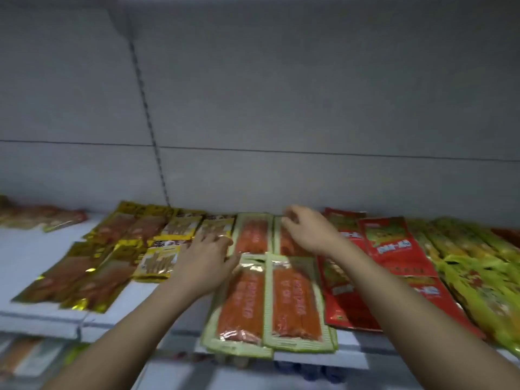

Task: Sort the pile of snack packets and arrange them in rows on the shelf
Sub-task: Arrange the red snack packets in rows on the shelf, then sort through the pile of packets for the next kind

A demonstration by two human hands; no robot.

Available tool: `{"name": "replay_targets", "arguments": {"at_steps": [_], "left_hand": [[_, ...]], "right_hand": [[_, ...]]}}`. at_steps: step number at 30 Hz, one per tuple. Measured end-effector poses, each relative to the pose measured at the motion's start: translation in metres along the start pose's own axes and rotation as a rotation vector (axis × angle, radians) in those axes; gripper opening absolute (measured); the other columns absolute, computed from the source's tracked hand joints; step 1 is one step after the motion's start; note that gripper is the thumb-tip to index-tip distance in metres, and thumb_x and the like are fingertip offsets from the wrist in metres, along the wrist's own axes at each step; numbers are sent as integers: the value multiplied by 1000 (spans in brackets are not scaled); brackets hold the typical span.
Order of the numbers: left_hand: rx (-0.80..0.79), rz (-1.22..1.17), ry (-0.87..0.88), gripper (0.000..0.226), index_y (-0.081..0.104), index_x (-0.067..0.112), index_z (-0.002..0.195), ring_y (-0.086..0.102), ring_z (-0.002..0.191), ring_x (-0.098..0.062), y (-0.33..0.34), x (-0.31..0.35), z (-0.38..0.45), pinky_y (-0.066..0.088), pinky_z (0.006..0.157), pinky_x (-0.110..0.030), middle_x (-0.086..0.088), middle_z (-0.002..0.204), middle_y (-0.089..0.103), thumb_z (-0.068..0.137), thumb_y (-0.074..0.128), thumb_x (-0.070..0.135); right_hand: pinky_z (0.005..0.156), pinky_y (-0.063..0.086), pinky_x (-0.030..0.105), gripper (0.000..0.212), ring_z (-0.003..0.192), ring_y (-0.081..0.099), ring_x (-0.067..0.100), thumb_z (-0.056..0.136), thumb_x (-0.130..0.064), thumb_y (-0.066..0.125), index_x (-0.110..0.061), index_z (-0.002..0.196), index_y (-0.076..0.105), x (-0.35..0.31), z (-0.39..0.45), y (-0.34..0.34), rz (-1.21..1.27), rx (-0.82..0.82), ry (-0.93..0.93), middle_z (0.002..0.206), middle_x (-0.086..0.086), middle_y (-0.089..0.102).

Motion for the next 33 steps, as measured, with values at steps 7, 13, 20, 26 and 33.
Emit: {"name": "replay_targets", "arguments": {"at_steps": [7,13,20,26,33], "left_hand": [[14,-6,-304,59,42,39,146,37,140,-27,-36,-169,-85,34,112,-49,2,152,43,96,31,68],[-18,2,-501,62,43,34,148,34,142,-27,-75,-335,-194,36,111,-50,-2,152,44,98,30,68],[42,27,-700,65,45,34,146,36,141,-29,-126,-480,-304,37,110,-53,-2,152,46,96,29,72],[4,56,-772,66,42,36,149,33,144,-31,-147,-585,-322,35,110,-55,-4,155,42,94,32,72],[25,61,-778,58,51,36,138,47,132,-28,-129,-688,-274,42,104,-50,0,145,53,95,33,71]], "right_hand": [[86,49,32,33,98,63,19,94,-40,61,-17,118,65,-204,5,103,117,-330,-285,114,3,67],[84,45,30,33,111,59,22,94,-42,59,-17,116,63,-382,-15,202,97,-443,-436,121,3,62],[92,46,36,43,114,56,24,97,-41,54,-15,131,55,-570,-43,277,119,-520,-608,131,8,57],[87,52,37,33,101,61,22,96,-42,55,-18,119,62,-658,-35,336,72,-551,-694,119,5,64],[86,54,41,30,97,63,23,95,-42,55,-18,110,67,-710,50,424,56,-576,-672,109,5,68]]}}
Point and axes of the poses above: each hand's wrist, its own z-axis towards the middle knuckle, its own y-axis out of the palm, x = y × z, the point moved 5 cm from there along z, towards the middle knuckle
